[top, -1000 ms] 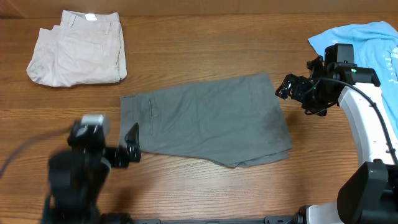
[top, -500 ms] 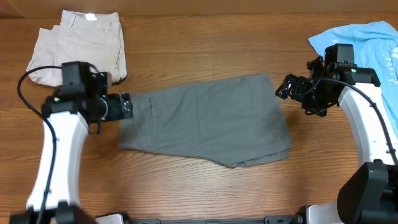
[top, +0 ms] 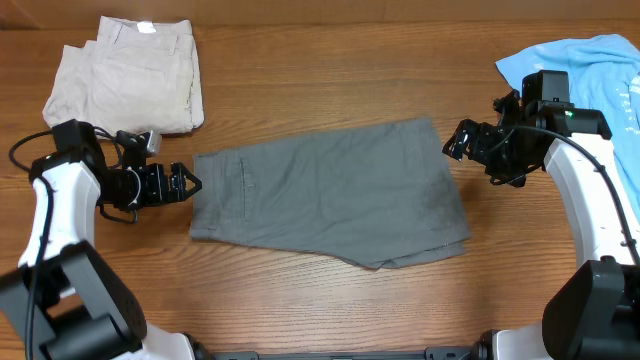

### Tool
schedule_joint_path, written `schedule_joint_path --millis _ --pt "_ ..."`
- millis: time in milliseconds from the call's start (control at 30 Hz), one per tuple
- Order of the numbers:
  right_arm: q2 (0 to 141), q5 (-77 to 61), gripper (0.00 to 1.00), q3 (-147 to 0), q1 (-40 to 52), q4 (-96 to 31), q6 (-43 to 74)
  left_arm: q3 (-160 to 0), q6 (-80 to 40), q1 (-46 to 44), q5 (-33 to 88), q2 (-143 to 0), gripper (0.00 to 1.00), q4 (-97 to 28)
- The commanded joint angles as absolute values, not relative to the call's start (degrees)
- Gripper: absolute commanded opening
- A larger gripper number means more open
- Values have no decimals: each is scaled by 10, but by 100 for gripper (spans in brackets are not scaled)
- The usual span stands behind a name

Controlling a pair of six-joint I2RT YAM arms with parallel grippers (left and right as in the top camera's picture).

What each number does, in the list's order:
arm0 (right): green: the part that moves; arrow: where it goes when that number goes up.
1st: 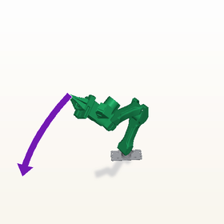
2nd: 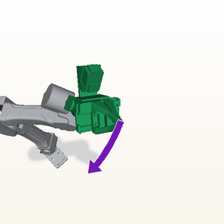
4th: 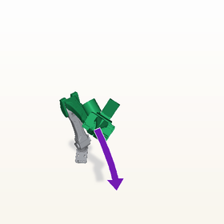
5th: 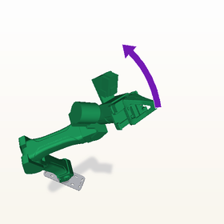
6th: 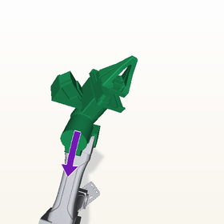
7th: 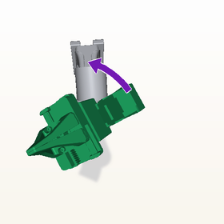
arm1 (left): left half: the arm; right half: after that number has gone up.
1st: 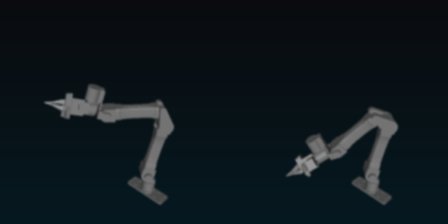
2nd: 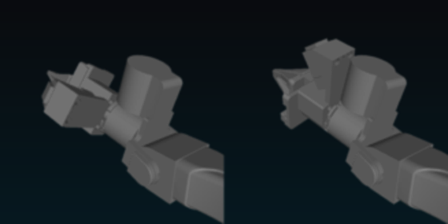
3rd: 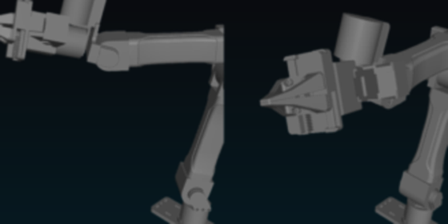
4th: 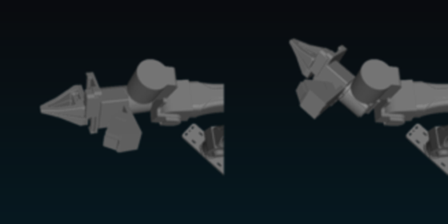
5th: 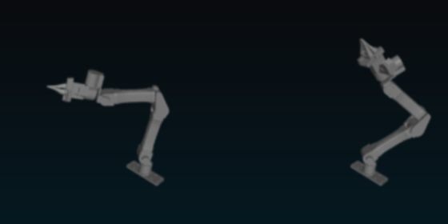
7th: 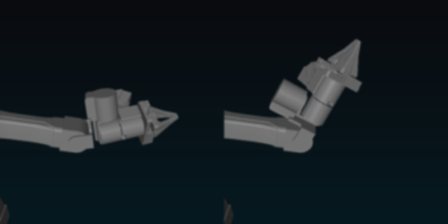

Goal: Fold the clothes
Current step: 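Grasp the left end of the grey pants with the left gripper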

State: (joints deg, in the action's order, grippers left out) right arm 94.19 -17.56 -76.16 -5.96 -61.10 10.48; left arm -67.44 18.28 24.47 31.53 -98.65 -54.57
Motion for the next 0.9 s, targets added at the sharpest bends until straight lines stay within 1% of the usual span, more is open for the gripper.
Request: schedule_joint_path --millis 0,267,533,800,867 --pt "940 -174 100 -762 -61 -609 104 -687 215 244 345 -1024 100 -544" --pt "940 -174 100 -762 -61 -609 104 -687 214 244 345 -1091 100 -544" --pt "940 -174 100 -762 -61 -609 104 -687 202 244 324 -1094 100 -509" --pt "940 -174 100 -762 -61 -609 104 -686 128 244 324 -1094 100 -460" --pt "940 -174 100 -762 -61 -609 104 -686 127 244 324 -1094 100 -458"
